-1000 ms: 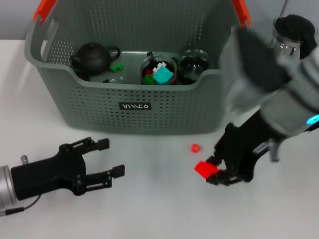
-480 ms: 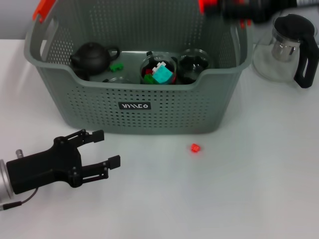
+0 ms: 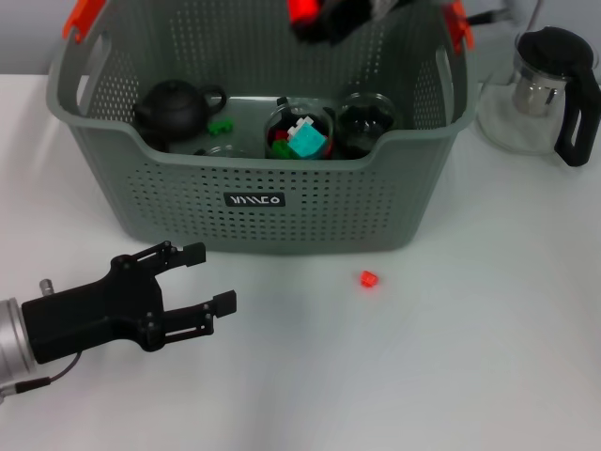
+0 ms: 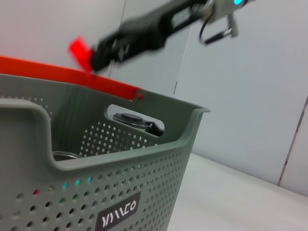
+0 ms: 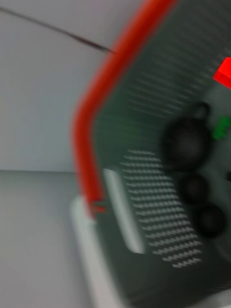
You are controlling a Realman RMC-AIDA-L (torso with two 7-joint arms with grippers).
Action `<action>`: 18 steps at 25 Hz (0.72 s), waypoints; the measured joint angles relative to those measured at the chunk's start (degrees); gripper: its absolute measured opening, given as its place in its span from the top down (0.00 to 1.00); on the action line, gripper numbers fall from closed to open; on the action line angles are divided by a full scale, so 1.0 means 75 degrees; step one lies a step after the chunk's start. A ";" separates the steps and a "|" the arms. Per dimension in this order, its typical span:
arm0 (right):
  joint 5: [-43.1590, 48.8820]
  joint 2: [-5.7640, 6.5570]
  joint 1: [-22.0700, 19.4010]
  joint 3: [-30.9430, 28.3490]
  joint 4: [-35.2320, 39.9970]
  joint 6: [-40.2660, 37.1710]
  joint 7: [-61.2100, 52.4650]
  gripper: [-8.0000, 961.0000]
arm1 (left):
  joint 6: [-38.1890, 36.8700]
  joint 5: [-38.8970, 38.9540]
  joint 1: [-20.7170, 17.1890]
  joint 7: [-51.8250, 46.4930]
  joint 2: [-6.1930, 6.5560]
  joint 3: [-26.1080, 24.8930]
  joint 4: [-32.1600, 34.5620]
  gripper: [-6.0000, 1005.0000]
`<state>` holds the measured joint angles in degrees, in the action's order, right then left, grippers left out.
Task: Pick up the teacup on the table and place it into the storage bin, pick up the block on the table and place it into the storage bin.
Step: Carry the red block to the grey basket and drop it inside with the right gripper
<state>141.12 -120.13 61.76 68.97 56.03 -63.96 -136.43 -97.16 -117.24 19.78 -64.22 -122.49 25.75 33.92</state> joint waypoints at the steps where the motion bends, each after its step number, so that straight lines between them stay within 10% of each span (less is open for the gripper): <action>1: 0.0058 -0.0002 0.0214 0.0064 -0.0389 0.0168 0.0000 0.64 | 0.0002 0.0000 0.0000 -0.0001 -0.0007 0.0002 0.0000 0.17; 8: 0.0323 0.0000 0.1246 0.0365 -0.2387 0.1021 -0.0010 0.64 | 0.0004 -0.0001 -0.0008 -0.0003 -0.0039 -0.0001 0.0001 0.17; 14: 0.0263 0.0005 0.1242 0.0317 -0.2363 0.0917 -0.0029 0.64 | 0.0012 -0.0001 -0.0029 -0.0004 -0.0044 0.0000 0.0001 0.17; 18: 0.0007 0.0014 0.0845 0.0114 -0.1622 0.0658 0.0029 0.47 | 0.0015 -0.0001 -0.0028 -0.0003 -0.0042 0.0002 0.0004 0.18</action>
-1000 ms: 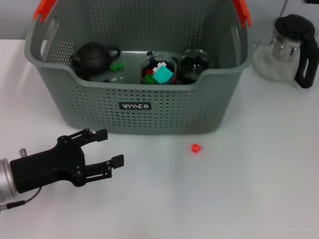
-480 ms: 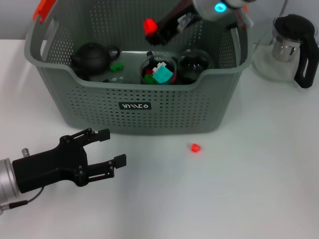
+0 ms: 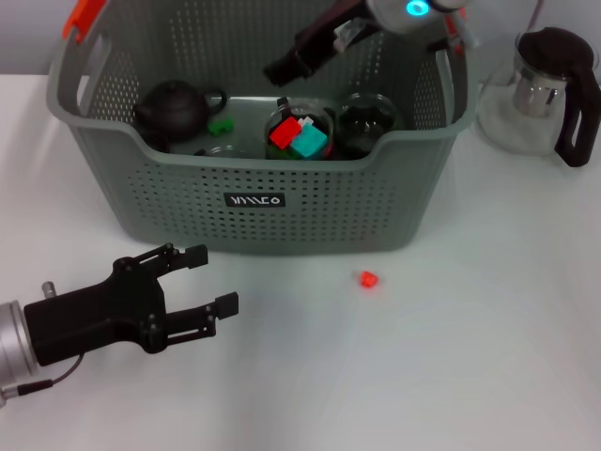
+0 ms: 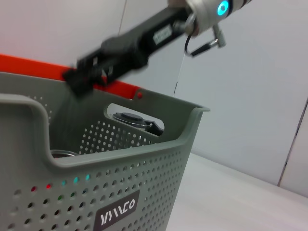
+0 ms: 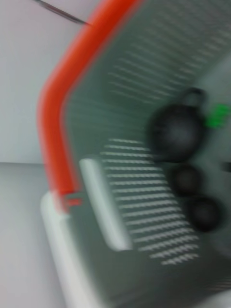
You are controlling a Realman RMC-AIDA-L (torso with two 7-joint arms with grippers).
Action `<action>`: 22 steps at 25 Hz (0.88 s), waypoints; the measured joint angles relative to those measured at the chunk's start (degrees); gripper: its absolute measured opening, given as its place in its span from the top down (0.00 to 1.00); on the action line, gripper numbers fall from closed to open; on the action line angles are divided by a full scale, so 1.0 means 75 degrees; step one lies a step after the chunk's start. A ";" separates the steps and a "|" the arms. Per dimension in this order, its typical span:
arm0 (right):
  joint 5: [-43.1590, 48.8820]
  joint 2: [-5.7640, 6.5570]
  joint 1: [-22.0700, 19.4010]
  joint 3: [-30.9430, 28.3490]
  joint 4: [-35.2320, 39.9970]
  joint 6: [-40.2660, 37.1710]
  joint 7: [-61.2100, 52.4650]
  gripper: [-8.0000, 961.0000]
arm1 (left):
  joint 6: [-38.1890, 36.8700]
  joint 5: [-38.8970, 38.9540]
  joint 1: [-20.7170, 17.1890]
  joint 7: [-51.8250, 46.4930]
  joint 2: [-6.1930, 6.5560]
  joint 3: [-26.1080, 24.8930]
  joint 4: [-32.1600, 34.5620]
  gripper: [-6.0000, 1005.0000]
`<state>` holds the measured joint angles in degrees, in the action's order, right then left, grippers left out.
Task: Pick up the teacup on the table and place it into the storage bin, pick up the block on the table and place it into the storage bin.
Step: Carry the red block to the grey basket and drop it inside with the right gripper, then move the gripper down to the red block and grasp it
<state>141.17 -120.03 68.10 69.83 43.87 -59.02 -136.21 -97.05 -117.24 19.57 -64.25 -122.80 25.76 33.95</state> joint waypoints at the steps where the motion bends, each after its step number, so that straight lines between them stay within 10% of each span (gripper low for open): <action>1: -0.0176 -0.0001 -0.0239 -0.0057 0.0402 -0.0051 0.0025 0.43 | -0.0002 0.0000 0.0000 0.0000 0.0001 -0.0002 0.0001 0.18; 4: -0.2328 0.0000 -0.2002 -0.0136 0.2581 -0.0378 0.1117 0.30 | -0.0002 0.0003 0.0011 0.0000 0.0003 -0.0011 0.0001 0.18; 11: -0.6286 0.0230 -0.4363 -0.0569 0.3352 -0.2975 0.3933 0.14 | 0.0059 0.0011 0.0036 0.0000 0.0002 -0.0013 0.0010 0.18; 22: -0.3230 0.0634 -0.4677 -0.1525 0.4731 -0.7035 0.2407 0.13 | 0.0130 0.0012 0.0074 0.0000 0.0025 -0.0012 0.0041 0.18</action>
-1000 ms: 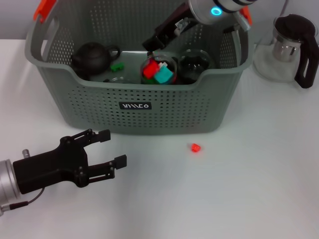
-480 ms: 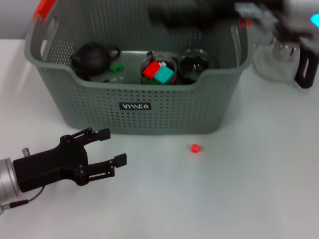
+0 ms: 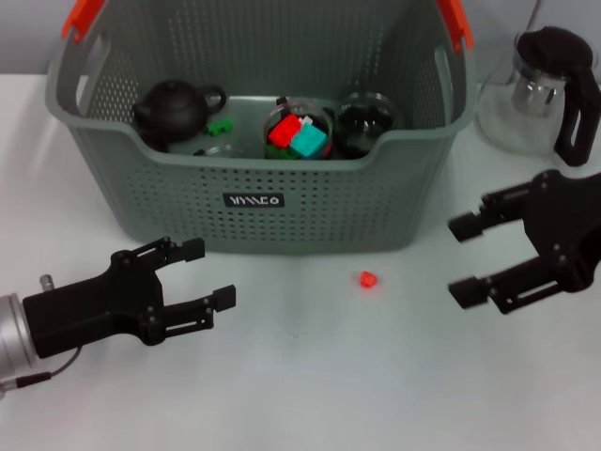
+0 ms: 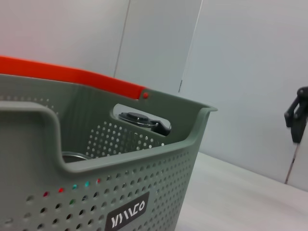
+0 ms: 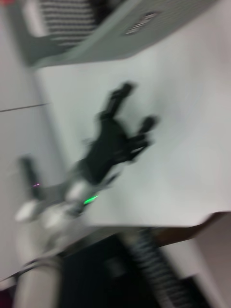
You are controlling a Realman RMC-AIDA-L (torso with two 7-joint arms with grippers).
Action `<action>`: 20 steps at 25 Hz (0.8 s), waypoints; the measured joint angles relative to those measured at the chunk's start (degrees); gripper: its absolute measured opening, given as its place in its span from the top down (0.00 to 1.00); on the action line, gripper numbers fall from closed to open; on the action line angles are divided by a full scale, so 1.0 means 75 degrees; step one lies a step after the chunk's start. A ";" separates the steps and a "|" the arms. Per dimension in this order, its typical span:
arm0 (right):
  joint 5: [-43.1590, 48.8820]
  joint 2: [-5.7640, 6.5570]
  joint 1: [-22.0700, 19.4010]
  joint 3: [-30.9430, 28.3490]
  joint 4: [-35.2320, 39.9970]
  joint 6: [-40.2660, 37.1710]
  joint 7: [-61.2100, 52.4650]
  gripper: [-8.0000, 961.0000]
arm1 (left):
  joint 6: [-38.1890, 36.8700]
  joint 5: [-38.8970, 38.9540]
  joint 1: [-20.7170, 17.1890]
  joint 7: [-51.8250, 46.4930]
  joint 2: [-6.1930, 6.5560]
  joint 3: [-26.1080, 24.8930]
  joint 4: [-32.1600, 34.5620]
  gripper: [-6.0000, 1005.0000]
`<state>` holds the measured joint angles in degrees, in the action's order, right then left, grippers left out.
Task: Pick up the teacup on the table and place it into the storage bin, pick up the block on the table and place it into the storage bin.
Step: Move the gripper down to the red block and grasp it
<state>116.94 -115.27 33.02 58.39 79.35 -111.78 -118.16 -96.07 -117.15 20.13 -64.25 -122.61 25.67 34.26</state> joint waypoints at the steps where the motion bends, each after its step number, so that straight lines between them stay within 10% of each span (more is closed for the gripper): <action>1: 0.0425 -0.0025 0.0155 0.0106 0.0170 -0.0117 -0.0168 0.13 | 0.0003 0.0000 -0.0006 0.0000 0.0001 -0.0003 0.0003 0.18; 11: 0.3714 -0.0719 0.2166 0.2899 -0.0163 0.0146 -0.1150 0.13 | -0.0005 -0.0001 -0.0066 0.0000 0.0001 -0.0179 0.0014 0.18; 20: 0.3934 -0.0733 0.2623 0.5533 -0.0991 0.2134 -0.1895 0.13 | 0.0042 -0.0001 -0.0096 0.0000 0.0009 -0.0204 -0.0010 0.18</action>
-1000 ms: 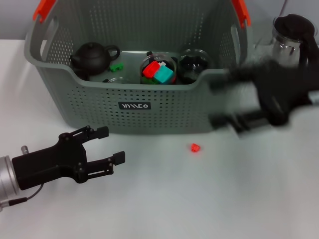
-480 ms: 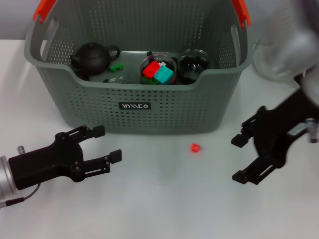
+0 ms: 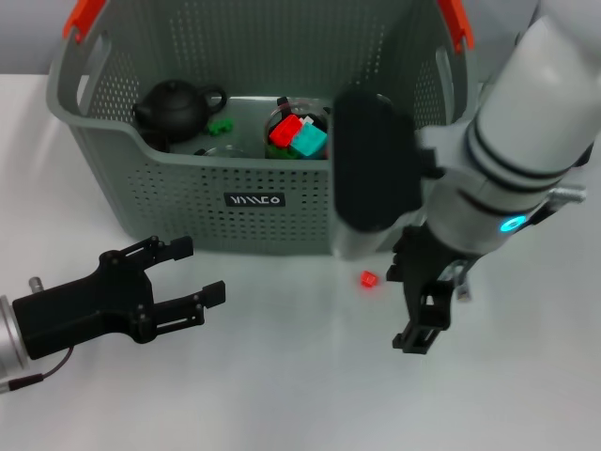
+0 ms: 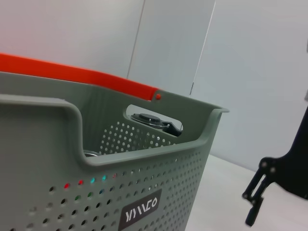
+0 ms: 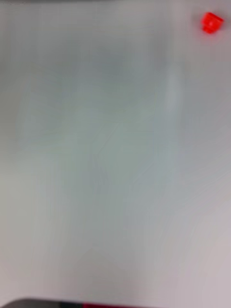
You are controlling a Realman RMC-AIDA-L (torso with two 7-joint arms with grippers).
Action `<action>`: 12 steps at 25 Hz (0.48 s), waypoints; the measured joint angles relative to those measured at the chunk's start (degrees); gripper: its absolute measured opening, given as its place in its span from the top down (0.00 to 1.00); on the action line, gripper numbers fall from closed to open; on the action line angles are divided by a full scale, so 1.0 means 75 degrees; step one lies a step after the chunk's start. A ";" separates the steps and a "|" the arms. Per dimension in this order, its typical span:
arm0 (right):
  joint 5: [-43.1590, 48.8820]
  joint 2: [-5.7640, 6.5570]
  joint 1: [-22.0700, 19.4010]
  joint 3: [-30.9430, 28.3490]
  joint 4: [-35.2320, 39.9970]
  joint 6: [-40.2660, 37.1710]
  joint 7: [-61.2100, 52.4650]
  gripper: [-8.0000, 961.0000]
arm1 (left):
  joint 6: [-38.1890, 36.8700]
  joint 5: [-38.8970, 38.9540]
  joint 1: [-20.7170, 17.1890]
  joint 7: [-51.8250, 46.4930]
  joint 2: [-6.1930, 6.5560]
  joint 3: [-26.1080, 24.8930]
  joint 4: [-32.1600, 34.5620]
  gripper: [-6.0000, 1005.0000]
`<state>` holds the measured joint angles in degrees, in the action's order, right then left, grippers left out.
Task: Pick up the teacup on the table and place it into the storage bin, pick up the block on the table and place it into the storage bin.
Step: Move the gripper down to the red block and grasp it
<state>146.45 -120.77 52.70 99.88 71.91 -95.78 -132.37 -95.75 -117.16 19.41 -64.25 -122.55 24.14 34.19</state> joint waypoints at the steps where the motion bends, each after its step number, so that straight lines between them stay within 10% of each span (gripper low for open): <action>1: 0.0008 0.0000 0.0013 0.0139 -0.0110 0.0221 0.0001 0.13 | 0.0013 0.0000 0.0001 0.0000 -0.0003 0.0001 0.0000 0.18; 12: -0.0391 -0.0020 0.0493 0.0383 -0.1911 0.1815 0.0070 0.13 | 0.0043 0.0000 0.0012 0.0000 -0.0022 0.0004 -0.0007 0.18</action>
<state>143.52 -120.92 56.39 102.76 57.58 -82.17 -131.84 -95.43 -117.16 19.50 -64.25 -122.71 24.17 34.13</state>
